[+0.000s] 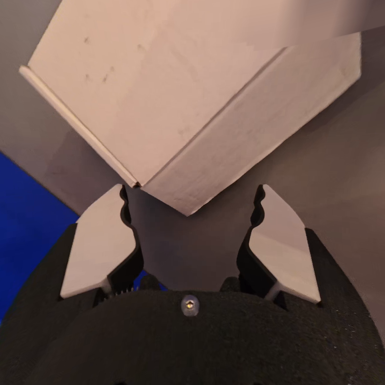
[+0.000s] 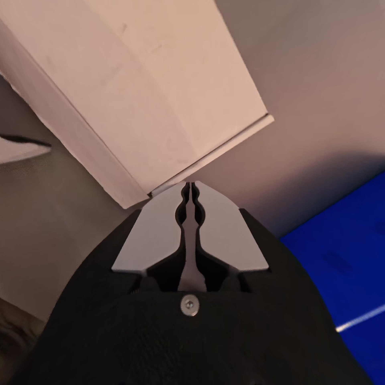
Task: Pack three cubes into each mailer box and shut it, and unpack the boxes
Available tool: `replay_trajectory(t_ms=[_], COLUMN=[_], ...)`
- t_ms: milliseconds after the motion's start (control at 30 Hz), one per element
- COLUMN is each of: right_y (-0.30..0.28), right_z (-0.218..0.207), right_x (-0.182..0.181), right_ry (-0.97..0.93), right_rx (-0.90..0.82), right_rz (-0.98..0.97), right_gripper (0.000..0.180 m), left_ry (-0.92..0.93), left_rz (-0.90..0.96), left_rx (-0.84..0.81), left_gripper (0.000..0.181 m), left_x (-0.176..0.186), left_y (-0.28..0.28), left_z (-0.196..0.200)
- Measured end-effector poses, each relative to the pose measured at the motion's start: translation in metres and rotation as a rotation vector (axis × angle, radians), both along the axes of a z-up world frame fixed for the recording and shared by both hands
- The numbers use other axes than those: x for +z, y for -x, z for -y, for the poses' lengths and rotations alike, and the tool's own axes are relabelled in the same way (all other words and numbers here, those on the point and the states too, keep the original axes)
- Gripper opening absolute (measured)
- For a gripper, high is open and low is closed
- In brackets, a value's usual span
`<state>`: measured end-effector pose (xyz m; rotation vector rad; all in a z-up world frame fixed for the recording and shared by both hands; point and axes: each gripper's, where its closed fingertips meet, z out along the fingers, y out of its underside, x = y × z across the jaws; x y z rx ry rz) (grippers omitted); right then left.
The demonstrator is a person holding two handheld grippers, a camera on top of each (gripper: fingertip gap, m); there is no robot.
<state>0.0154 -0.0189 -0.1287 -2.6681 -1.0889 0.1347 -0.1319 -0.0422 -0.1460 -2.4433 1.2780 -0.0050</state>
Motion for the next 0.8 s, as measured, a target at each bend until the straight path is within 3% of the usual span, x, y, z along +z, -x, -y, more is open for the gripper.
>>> replay_trajectory(t_ms=[33,233,367,533,633,800], right_y=[0.000,-0.007,0.010,0.042,0.053,0.063], right_z=[0.002,-0.004,-0.002,0.016,0.017,-0.007], right_x=[-0.003,0.008,0.044,0.097,0.089,0.043], right_ry=[0.007,-0.074,-0.164,-0.336,-0.412,-0.271], right_rx=[0.009,-0.012,0.041,0.335,0.513,0.592], right_rz=[0.001,-0.076,-0.340,-0.572,-0.472,-0.160], right_gripper=[0.003,0.011,0.042,0.088,0.122,0.139], left_ry=[-0.010,-0.053,-0.091,-0.172,-0.286,-0.387], left_rz=[-0.011,0.143,0.179,0.288,0.336,0.490], left_rx=[0.012,0.022,0.021,-0.015,-0.031,-0.042], left_gripper=[0.113,0.101,0.102,0.091,0.087,0.082], left_x=[0.001,0.032,0.047,0.078,0.106,0.140], left_y=[0.003,-0.006,-0.004,-0.007,-0.004,0.004], left_z=[-0.002,-0.007,-0.012,-0.011,-0.012,-0.015])
